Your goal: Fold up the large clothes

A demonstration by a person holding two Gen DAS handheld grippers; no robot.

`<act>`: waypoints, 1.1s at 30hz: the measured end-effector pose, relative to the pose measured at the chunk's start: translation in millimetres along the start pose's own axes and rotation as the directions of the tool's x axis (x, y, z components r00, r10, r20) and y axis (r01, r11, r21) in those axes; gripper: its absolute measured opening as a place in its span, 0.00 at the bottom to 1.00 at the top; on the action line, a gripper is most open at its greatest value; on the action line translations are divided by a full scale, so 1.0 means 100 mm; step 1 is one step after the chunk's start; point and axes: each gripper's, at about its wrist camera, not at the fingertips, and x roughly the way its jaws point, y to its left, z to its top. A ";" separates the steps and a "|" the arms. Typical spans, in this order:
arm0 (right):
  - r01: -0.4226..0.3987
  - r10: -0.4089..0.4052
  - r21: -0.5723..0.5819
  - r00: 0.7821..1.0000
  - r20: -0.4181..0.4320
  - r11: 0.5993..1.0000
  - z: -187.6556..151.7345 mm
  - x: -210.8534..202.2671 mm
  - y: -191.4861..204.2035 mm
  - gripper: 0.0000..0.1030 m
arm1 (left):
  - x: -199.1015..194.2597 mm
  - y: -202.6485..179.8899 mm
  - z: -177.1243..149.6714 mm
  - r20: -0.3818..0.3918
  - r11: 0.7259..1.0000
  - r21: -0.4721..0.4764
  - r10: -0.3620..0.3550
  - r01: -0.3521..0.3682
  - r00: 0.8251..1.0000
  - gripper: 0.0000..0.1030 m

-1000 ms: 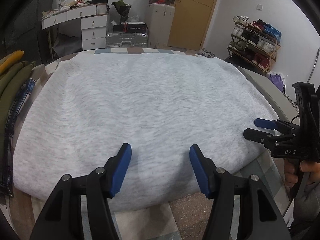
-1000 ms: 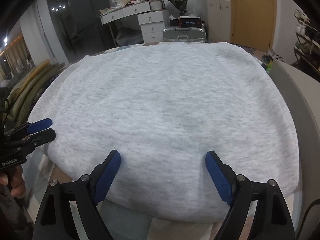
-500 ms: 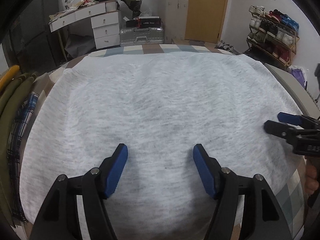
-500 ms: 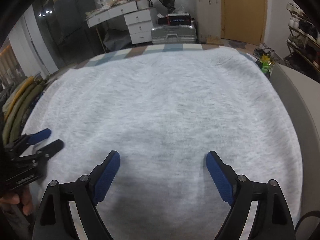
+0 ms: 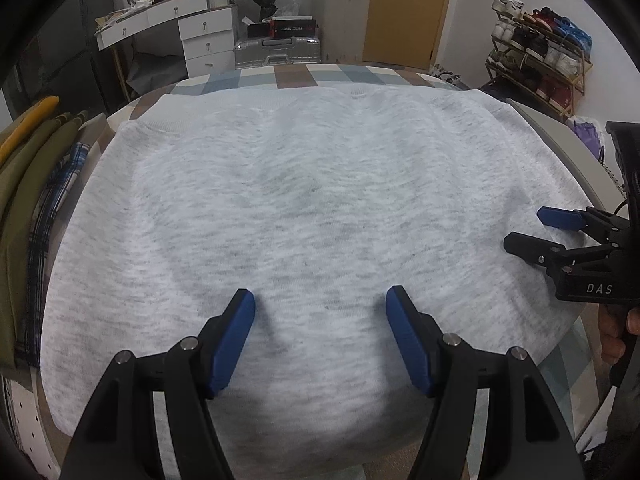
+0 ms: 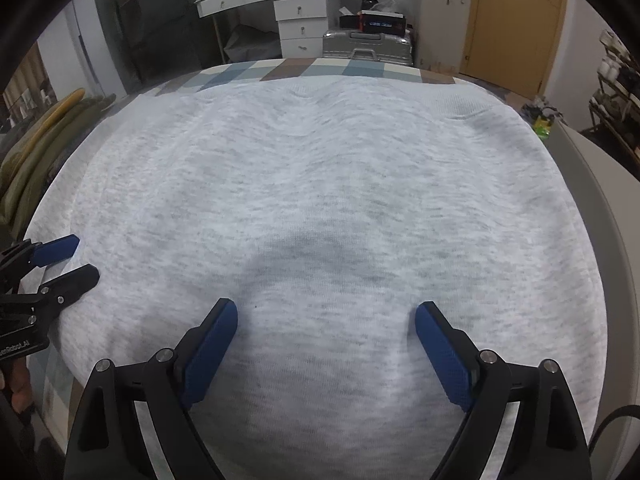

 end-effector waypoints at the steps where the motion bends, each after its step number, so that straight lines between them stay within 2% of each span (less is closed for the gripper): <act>1: -0.006 0.006 -0.001 1.000 0.006 1.000 -0.04 -0.04 0.00 0.88 | -0.04 0.00 -0.03 0.014 1.000 -0.002 -0.005 0.005 1.000 0.62; 4: 0.003 -0.003 0.011 0.999 0.047 1.000 -0.10 -0.18 -0.01 0.88 | -0.17 0.05 -0.02 0.054 0.997 -0.041 -0.058 0.061 0.997 0.61; 6: 0.019 -0.021 0.022 0.997 0.080 1.000 -0.09 -0.35 0.07 0.88 | -0.32 0.05 0.04 0.095 0.988 -0.056 -0.138 0.143 0.986 0.61; 7: -0.004 0.004 0.001 0.994 0.108 1.000 -0.08 -0.43 0.14 0.88 | -0.38 0.01 0.08 0.121 0.985 -0.044 -0.160 0.167 0.980 0.62; 9: -0.044 0.052 -0.057 0.989 0.139 0.997 -0.03 -0.48 0.29 0.90 | -0.37 -0.11 0.16 0.129 0.987 0.024 -0.158 0.157 0.979 0.64; 11: -0.039 0.052 -0.108 0.992 0.117 0.993 0.02 -0.33 0.41 0.91 | -0.13 -0.19 0.23 0.083 0.990 0.078 -0.123 0.117 0.989 0.65; 12: -0.016 0.028 -0.116 0.995 0.100 0.993 0.04 -0.21 0.43 0.91 | 0.06 -0.17 0.23 0.030 0.994 0.072 -0.085 0.083 0.996 0.66; 13: 0.003 0.006 -0.106 0.997 0.081 0.994 0.05 -0.10 0.40 0.91 | 0.19 -0.11 0.21 -0.001 0.996 0.055 -0.077 0.077 0.997 0.67; 14: 0.004 0.003 -0.082 0.996 0.089 0.997 0.04 -0.06 0.32 0.91 | 0.18 -0.05 0.18 0.042 0.994 0.058 -0.099 0.097 0.994 0.69; 15: 0.006 0.001 -0.056 0.993 0.115 0.998 0.00 -0.07 0.21 0.91 | 0.18 -0.01 0.15 0.036 0.992 0.071 -0.107 0.104 0.994 0.69; 16: 0.058 -0.055 -0.021 0.991 0.120 0.998 -0.03 -0.08 0.07 0.91 | 0.14 0.03 0.13 0.041 0.991 0.077 -0.117 0.114 0.992 0.69; 18: 0.099 -0.107 0.060 0.984 0.146 0.993 -0.12 -0.16 -0.27 0.91 | 0.09 0.14 0.08 0.047 0.987 0.053 -0.152 0.149 0.987 0.69; 19: 0.172 -0.184 0.103 0.975 0.124 0.980 -0.17 -0.16 -0.44 0.91 | 0.07 0.21 0.06 0.053 0.985 0.040 -0.167 0.165 0.985 0.69; 20: 0.197 -0.216 0.146 0.967 0.132 0.969 -0.23 -0.19 -0.63 0.91 | 0.04 0.26 0.03 0.058 0.985 0.032 -0.174 0.172 0.983 0.69; 21: 0.215 -0.237 0.172 0.965 0.114 0.961 -0.26 -0.20 -0.75 0.91 | 0.02 0.28 0.02 0.061 0.984 0.025 -0.175 0.174 0.983 0.69; 22: 0.193 -0.216 0.189 0.970 0.109 0.963 -0.28 -0.22 -0.83 0.91 | 0.00 0.31 0.01 0.064 0.985 0.017 -0.174 0.173 0.983 0.69; 23: 0.188 -0.209 0.189 0.973 0.095 0.964 -0.27 -0.23 -0.85 0.91 | -0.01 0.33 -0.01 0.067 0.985 0.009 -0.175 0.175 0.982 0.69; 26: 0.258 -0.270 0.149 0.960 0.073 0.955 -0.12 -0.28 -0.66 0.91 | -0.05 0.24 0.02 0.075 0.985 -0.002 -0.173 0.174 0.982 0.69; 29: 0.109 -0.123 0.105 0.982 0.144 0.988 0.12 -0.39 -0.33 0.92 | -0.07 0.16 0.13 0.083 0.989 0.003 -0.146 0.147 0.986 0.69; 33: 0.002 -0.005 0.021 0.991 0.137 1.000 0.51 -0.16 0.17 0.92 | -0.05 0.06 0.48 0.139 0.991 0.044 -0.134 0.129 0.981 0.70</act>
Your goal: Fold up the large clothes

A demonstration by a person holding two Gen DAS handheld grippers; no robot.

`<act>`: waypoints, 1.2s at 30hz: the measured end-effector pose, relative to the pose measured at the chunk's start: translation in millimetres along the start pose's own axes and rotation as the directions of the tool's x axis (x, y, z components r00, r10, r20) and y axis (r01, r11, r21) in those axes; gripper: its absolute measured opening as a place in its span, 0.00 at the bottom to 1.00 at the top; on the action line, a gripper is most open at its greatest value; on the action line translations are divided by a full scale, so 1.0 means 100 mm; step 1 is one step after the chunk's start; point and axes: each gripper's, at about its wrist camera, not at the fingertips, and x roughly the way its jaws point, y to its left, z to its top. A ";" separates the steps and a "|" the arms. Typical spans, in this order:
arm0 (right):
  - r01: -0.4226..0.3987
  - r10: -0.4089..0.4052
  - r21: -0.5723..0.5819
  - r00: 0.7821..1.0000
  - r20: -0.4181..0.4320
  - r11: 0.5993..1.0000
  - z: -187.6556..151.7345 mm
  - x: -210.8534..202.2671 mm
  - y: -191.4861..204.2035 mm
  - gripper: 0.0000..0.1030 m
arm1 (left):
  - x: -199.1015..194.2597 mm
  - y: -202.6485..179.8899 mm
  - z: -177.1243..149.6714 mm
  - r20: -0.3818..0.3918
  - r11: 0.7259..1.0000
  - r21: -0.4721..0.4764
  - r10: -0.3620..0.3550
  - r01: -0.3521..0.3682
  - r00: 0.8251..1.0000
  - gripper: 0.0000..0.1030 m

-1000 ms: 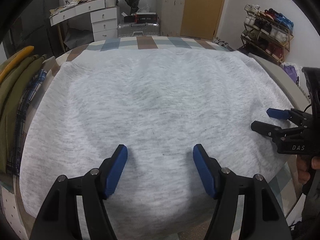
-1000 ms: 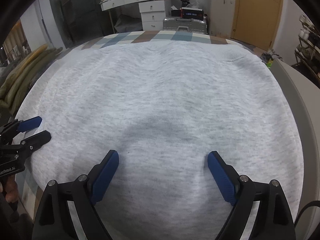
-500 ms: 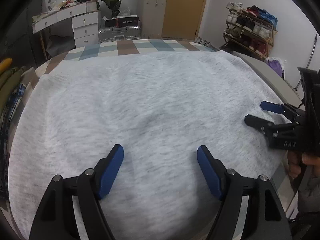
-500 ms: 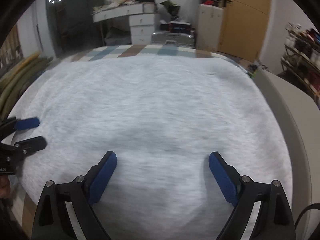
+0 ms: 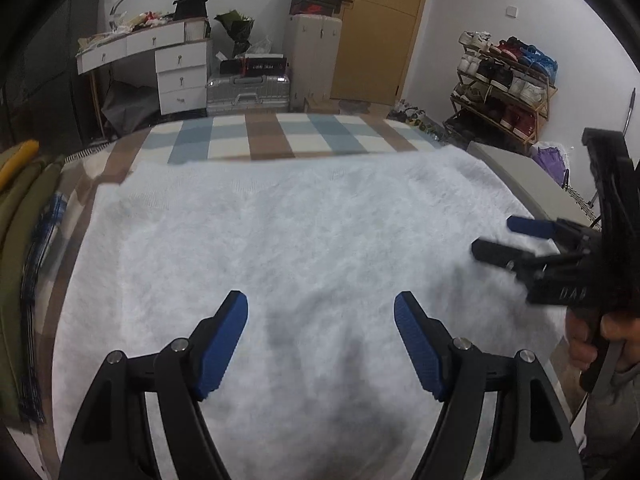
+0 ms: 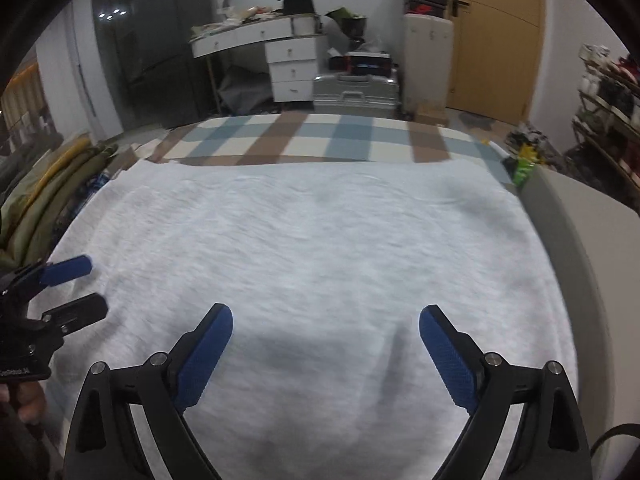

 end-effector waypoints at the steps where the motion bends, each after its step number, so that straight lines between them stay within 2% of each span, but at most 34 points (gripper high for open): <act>1: -0.032 0.032 -0.005 0.999 -0.022 0.999 0.04 0.12 0.09 0.92 | 0.09 -0.02 0.11 0.000 1.000 0.009 0.005 -0.005 1.000 0.70; 2: -0.040 0.040 -0.001 0.998 -0.045 0.999 0.08 0.26 0.14 0.93 | 0.20 -0.03 0.17 -0.013 1.000 0.014 0.018 -0.018 1.000 0.70; 4: -0.011 0.011 -0.004 0.997 -0.072 1.000 0.03 0.42 0.20 0.94 | 0.51 -0.03 0.21 -0.096 0.998 0.037 0.062 -0.059 0.993 0.70; 5: -0.006 0.005 -0.025 0.998 -0.067 1.000 0.01 0.44 0.19 0.93 | 0.64 0.03 0.17 -0.142 0.997 0.027 0.071 -0.067 0.987 0.70; 6: 0.022 -0.025 -0.049 0.998 -0.056 0.999 -0.02 0.40 0.10 0.93 | 0.69 0.09 0.12 -0.154 0.998 0.004 0.058 -0.058 0.986 0.72; 8: 0.182 -0.185 -0.092 0.982 -0.030 0.979 -0.17 0.28 -0.14 0.94 | 0.65 0.20 0.05 -0.134 1.000 -0.015 0.016 -0.018 0.991 0.72; 9: 0.211 -0.213 -0.059 0.977 -0.023 0.976 -0.23 0.22 -0.35 0.94 | 0.61 0.24 0.03 -0.132 1.000 -0.008 0.004 -0.005 0.991 0.72; 11: 0.202 -0.196 0.097 0.978 -0.067 0.975 -0.29 0.16 -0.84 0.94 | 0.57 0.27 -0.03 -0.124 1.000 0.011 -0.003 0.005 0.992 0.72; 12: 0.244 -0.233 0.135 0.969 -0.086 0.960 -0.33 0.13 -1.01 0.94 | 0.55 0.26 -0.03 -0.121 1.000 0.018 0.001 0.002 0.993 0.72; 13: 0.251 -0.240 0.155 0.967 -0.088 0.956 -0.37 0.10 -1.14 0.95 | 0.54 0.24 -0.04 -0.115 1.000 0.022 0.008 -0.006 0.993 0.72; 14: 0.218 -0.206 0.175 0.975 -0.085 0.960 -0.37 0.06 -1.19 0.94 | 0.54 0.22 -0.05 -0.112 0.999 0.029 0.020 -0.017 0.993 0.72; 17: 0.266 -0.255 0.145 0.963 -0.090 0.953 -0.26 -0.02 -1.04 0.94 | 0.56 0.18 -0.03 -0.105 0.999 0.036 0.043 -0.039 0.994 0.73; 18: 0.250 -0.243 0.124 0.967 -0.071 0.960 -0.18 -0.04 -0.91 0.94 | 0.56 0.19 -0.03 -0.101 0.998 0.037 0.047 -0.044 0.994 0.73; 20: 0.168 -0.167 0.071 0.986 -0.014 0.983 -0.01 -0.09 -0.60 0.94 | 0.57 0.20 -0.02 -0.094 0.998 0.036 0.048 -0.045 0.994 0.73; 22: 0.114 -0.115 0.011 0.993 0.009 0.993 0.20 -0.02 -0.24 0.94 | 0.57 0.21 -0.02 -0.085 0.999 0.030 0.044 -0.042 0.995 0.73; 25: 0.024 -0.024 -0.048 1.000 -0.009 0.999 0.42 0.26 0.16 0.94 | 0.57 0.21 -0.03 -0.079 0.999 0.029 0.042 -0.039 0.996 0.73; 27: 0.013 -0.017 -0.078 0.998 -0.061 0.997 0.46 0.55 0.26 0.94 | 0.57 0.22 -0.03 -0.078 0.999 0.029 0.038 -0.036 0.996 0.73; 28: 0.027 -0.034 -0.087 0.996 -0.081 0.996 0.46 0.67 0.26 0.95 | 0.57 0.22 -0.04 -0.079 0.999 0.030 0.038 -0.036 0.996 0.73; 30: -0.013 0.008 -0.056 0.997 -0.077 0.998 0.43 0.69 0.13 0.95 | 0.56 0.21 -0.04 -0.078 0.999 0.033 0.037 -0.034 0.996 0.73; 33: 0.106 -0.110 -0.060 0.992 -0.061 0.993 0.35 0.63 -0.20 0.95 | 0.56 0.21 -0.04 -0.076 0.999 0.030 0.032 -0.030 0.997 0.73; 34: 0.209 -0.213 -0.052 0.975 -0.071 0.976 0.30 0.63 -0.41 0.95 | 0.56 0.21 -0.04 -0.075 0.999 0.030 0.029 -0.027 0.997 0.73; 35: 0.255 -0.254 -0.002 0.964 -0.076 0.967 0.26 0.64 -0.66 0.97 | 0.56 0.22 -0.04 -0.073 0.999 0.029 0.027 -0.025 0.997 0.73; 36: 0.216 -0.208 0.086 0.973 -0.098 0.972 0.22 0.63 -0.91 0.97 | 0.56 0.21 -0.05 -0.073 0.999 0.028 0.026 -0.024 0.997 0.73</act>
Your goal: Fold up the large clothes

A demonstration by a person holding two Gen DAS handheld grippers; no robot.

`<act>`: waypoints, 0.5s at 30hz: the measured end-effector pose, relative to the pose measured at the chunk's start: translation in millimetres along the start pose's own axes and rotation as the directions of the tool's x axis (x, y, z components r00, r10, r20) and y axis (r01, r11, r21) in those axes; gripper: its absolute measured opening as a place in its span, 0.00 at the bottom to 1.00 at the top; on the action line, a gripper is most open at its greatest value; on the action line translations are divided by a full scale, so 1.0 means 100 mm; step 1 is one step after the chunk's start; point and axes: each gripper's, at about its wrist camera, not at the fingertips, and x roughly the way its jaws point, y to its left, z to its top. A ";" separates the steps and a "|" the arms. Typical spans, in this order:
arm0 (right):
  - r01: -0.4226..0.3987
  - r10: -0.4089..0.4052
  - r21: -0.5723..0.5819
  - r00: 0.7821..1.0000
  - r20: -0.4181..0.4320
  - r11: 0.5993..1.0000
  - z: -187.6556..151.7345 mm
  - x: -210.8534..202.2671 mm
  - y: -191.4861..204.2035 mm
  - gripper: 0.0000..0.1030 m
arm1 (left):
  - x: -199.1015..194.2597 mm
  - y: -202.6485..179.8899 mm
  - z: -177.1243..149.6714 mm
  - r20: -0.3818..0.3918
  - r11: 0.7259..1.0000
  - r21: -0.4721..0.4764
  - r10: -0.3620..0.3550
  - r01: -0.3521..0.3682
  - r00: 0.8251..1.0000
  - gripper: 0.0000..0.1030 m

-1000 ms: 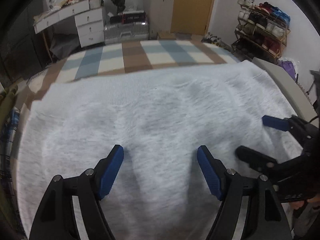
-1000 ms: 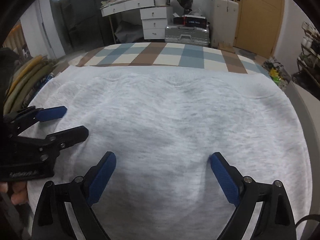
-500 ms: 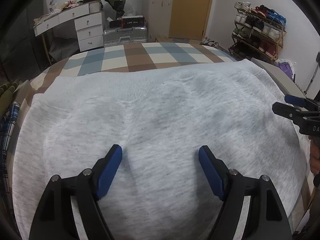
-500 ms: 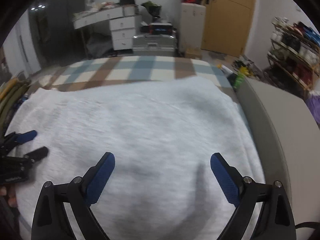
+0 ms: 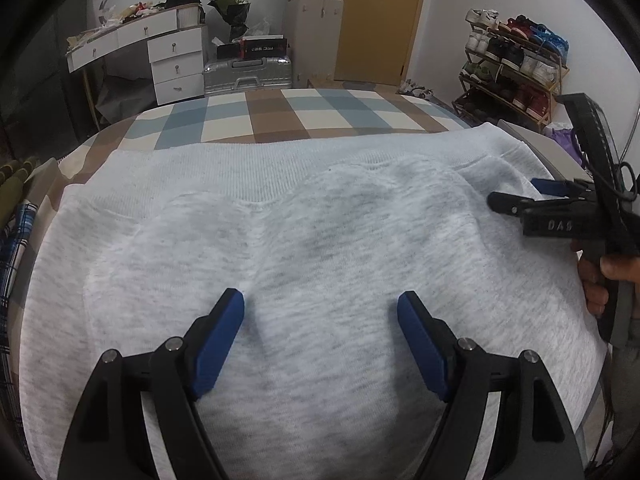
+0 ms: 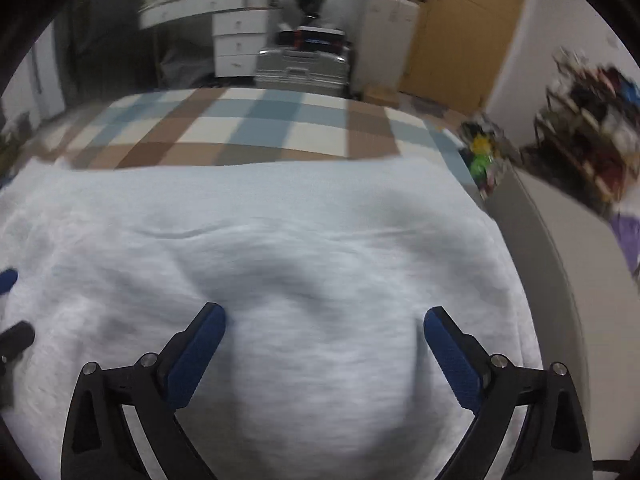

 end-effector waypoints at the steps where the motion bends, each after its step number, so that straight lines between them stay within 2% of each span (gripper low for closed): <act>1: -0.028 0.030 0.073 0.999 -0.028 0.997 -0.02 0.05 -0.20 0.97 | 0.00 0.00 0.00 -0.001 1.000 0.001 -0.001 0.001 1.000 0.73; 3: -0.029 0.031 0.082 0.999 -0.018 0.996 -0.05 0.04 -0.31 0.97 | 0.01 0.00 0.01 -0.007 1.000 -0.001 -0.001 0.001 1.000 0.73; 7: 0.008 -0.008 0.051 1.000 0.005 0.999 -0.05 0.02 -0.22 0.98 | -0.03 -0.01 0.12 -0.034 1.000 -0.027 0.008 -0.008 0.999 0.73; 11: -0.021 0.021 0.073 1.000 0.011 0.997 -0.06 0.02 -0.25 0.98 | -0.11 0.04 0.36 0.017 0.997 -0.078 0.022 -0.021 1.000 0.73; 12: -0.021 0.020 0.073 1.000 0.014 0.997 -0.07 0.00 -0.23 0.98 | -0.06 0.04 0.43 0.015 0.995 -0.072 0.063 -0.062 0.998 0.73; 14: -0.025 0.024 0.075 1.000 0.019 0.997 -0.08 -0.01 -0.23 0.99 | 0.18 0.05 0.53 -0.027 0.982 -0.013 0.187 -0.187 0.982 0.73; 15: -0.031 0.030 0.078 0.999 0.020 0.996 -0.09 -0.02 -0.24 0.99 | 0.31 0.10 0.55 -0.049 0.981 0.009 0.195 -0.195 0.980 0.80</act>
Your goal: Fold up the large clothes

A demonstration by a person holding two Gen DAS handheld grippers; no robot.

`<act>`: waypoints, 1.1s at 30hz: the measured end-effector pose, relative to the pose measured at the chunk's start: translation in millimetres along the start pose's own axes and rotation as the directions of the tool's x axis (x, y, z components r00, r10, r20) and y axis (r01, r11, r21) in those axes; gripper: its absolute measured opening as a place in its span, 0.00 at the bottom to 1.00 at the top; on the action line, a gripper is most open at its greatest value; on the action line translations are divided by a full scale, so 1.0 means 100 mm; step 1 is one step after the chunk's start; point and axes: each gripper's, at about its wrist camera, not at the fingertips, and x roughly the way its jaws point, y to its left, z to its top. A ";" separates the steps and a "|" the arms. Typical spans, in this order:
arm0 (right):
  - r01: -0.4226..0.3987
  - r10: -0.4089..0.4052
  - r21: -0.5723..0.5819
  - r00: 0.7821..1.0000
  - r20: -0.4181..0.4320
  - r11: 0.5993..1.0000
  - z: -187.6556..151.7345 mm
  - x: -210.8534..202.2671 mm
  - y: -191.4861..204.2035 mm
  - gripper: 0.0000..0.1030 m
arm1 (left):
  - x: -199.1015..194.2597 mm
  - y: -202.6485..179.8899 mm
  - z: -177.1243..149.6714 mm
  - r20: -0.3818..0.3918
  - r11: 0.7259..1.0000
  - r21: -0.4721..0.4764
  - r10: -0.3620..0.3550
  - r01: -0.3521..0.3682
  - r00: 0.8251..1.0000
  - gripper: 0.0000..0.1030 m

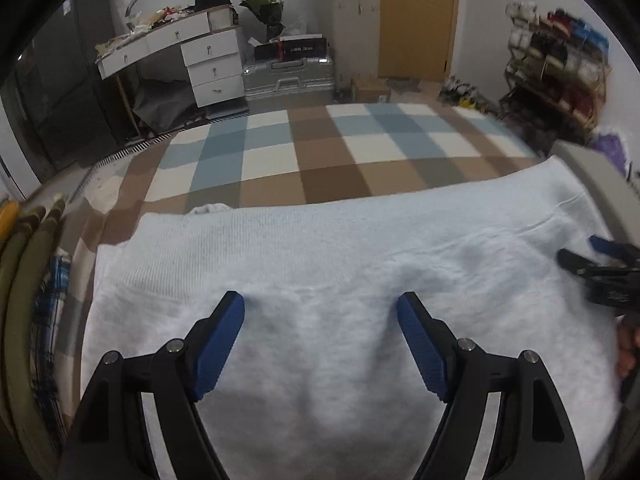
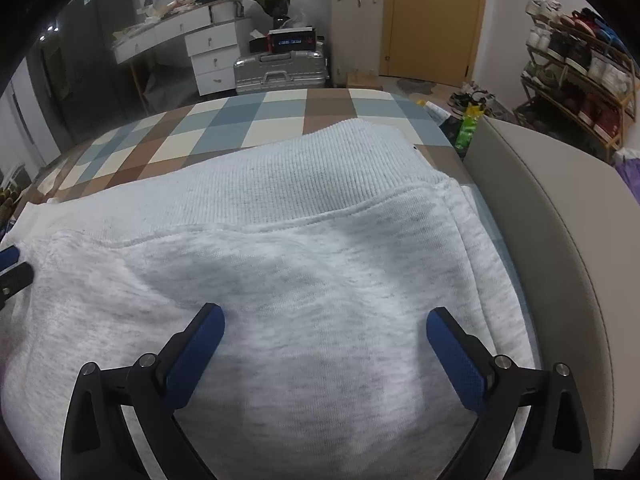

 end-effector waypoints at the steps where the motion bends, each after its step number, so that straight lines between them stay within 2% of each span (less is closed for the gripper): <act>1: -0.007 0.007 0.005 1.000 0.000 1.000 0.00 0.01 -0.02 0.99 | 0.09 0.06 -0.01 -0.017 1.000 -0.008 -0.022 0.022 1.000 0.82; 3: -0.017 0.017 0.011 1.000 0.002 1.000 -0.01 0.01 -0.03 0.99 | 0.10 0.22 -0.05 -0.009 0.996 -0.048 -0.078 0.077 0.997 0.83; 7: -0.020 0.020 0.011 1.000 0.006 1.000 -0.01 0.01 -0.03 0.99 | 0.06 0.66 -0.26 -0.011 0.994 -0.109 -0.011 0.010 1.000 0.83; 9: -0.020 0.020 0.010 1.000 0.008 1.000 -0.01 0.01 -0.03 0.99 | 0.02 0.89 -0.34 -0.005 0.980 -0.179 -0.086 0.084 0.996 0.83; 10: -0.020 0.019 0.010 1.000 0.008 1.000 -0.01 0.01 -0.02 0.99 | -0.01 0.94 -0.35 -0.003 0.978 -0.192 -0.087 0.084 0.996 0.83; 15: -0.010 0.010 0.005 1.000 0.005 1.000 0.00 -0.01 -0.01 0.99 | -0.01 0.77 -0.37 0.005 0.990 -0.137 -0.013 0.013 1.000 0.84; 18: 0.011 -0.011 -0.011 1.000 0.002 1.000 0.01 -0.17 0.09 0.97 | -0.01 0.81 -0.39 0.012 0.986 -0.159 -0.042 0.043 0.999 0.84; 21: -0.047 0.050 -0.047 0.997 0.058 0.998 0.11 -0.42 0.33 0.97 | -0.01 0.84 -0.40 0.026 0.984 -0.167 -0.054 0.058 0.998 0.85; 23: -0.076 0.084 -0.109 0.994 0.072 0.991 0.21 -0.52 0.62 0.98 | -0.01 0.84 -0.40 0.031 0.984 -0.167 -0.055 0.060 0.998 0.85; 27: -0.213 0.216 -0.181 0.976 -0.002 0.960 0.35 -0.32 1.21 0.98 | -0.01 0.84 -0.41 0.036 0.983 -0.172 -0.063 0.068 0.997 0.85; 29: -0.183 0.178 -0.208 0.983 -0.046 0.961 0.33 0.00 1.40 1.00 | -0.02 0.85 -0.42 0.038 0.981 -0.177 -0.072 0.078 0.997 0.85; 30: -0.187 0.176 -0.208 0.982 -0.067 0.960 0.30 0.14 1.38 1.00 | -0.03 0.86 -0.43 0.038 0.980 -0.180 -0.078 0.084 0.996 0.85; 31: -0.221 0.211 -0.184 0.975 -0.071 0.958 0.29 0.19 1.32 1.00 | -0.03 0.87 -0.43 0.038 0.978 -0.185 -0.086 0.092 0.996 0.85; 33: -0.220 0.213 -0.197 0.975 -0.058 0.955 0.29 0.13 1.20 1.00 | -0.04 0.88 -0.44 0.042 0.977 -0.187 -0.096 0.102 0.994 0.85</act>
